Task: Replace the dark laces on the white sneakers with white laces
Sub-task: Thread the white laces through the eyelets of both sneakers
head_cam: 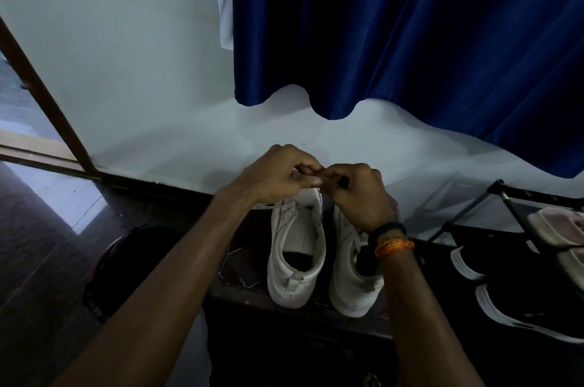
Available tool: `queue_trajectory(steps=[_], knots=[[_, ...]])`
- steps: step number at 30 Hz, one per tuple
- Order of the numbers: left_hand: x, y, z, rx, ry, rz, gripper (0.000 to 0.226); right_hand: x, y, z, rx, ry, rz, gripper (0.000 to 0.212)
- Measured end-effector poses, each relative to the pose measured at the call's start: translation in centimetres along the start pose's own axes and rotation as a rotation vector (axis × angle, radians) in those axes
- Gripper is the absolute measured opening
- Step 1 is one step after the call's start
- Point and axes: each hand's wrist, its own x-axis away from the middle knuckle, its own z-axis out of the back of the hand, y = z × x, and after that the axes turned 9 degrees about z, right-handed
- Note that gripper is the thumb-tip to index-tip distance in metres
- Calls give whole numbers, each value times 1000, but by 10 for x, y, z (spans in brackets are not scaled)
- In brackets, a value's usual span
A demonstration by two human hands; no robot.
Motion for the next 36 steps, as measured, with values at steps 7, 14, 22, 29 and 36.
queue_trajectory(steps=[7, 14, 22, 29, 36], knots=[[-6, -7, -7, -54, 107, 77, 6, 6, 3, -7, -89, 17, -121, 19], [-4, -12, -17, 58, 165, 151, 5, 6, -3, -18, 185, -185, -234, 33], [0, -21, -32, -18, 52, 169, 11, -3, 4, -14, 167, -278, -387, 33], [5, -20, -36, -17, 69, 147, 13, -3, 18, -5, -86, -261, -509, 7], [8, -19, -41, -4, 90, 93, 6, -1, 20, -5, -148, -216, -507, 11]])
